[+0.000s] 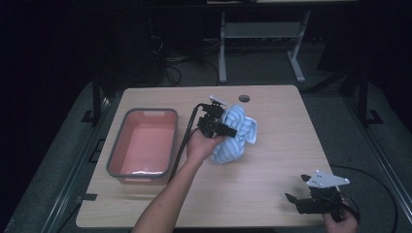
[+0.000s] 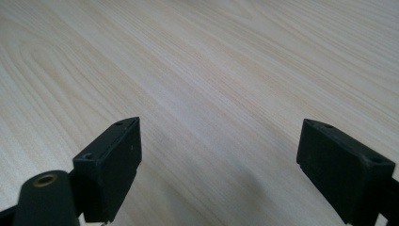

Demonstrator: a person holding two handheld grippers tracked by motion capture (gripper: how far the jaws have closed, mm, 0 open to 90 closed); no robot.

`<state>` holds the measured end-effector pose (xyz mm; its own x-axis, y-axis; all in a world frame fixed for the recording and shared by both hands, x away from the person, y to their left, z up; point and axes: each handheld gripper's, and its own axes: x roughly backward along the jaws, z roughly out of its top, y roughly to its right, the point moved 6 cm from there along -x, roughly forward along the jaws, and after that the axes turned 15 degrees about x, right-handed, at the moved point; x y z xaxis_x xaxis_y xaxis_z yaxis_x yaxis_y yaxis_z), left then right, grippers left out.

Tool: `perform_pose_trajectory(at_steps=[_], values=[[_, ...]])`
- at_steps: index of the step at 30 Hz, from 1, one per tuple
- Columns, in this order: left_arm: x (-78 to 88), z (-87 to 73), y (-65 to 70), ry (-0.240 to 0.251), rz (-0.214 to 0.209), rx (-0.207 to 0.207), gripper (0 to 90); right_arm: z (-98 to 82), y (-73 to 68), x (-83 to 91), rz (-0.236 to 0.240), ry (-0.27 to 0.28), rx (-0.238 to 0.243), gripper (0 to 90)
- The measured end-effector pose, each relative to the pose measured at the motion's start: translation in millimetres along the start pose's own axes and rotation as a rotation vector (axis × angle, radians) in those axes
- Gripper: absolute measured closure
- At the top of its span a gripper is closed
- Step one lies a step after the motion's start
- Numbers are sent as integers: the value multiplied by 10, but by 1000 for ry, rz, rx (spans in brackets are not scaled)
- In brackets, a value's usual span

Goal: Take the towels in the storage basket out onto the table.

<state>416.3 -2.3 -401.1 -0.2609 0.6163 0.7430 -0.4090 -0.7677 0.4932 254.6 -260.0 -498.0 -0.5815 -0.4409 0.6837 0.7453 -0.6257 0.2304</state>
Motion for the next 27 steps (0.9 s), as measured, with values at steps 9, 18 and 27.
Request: perform_pose_trajectory(at_steps=[9,18,27], values=[[-194,-38,17,-14,-9,7,688,5,-2,-1,-3,6,-10,138],[-358,-59,-5,-6,-23,25,687,13,-14,-17,1,2,10,138],[-545,-134,-85,-23,-10,35,673,-4,9,-16,-5,10,-15,138]])
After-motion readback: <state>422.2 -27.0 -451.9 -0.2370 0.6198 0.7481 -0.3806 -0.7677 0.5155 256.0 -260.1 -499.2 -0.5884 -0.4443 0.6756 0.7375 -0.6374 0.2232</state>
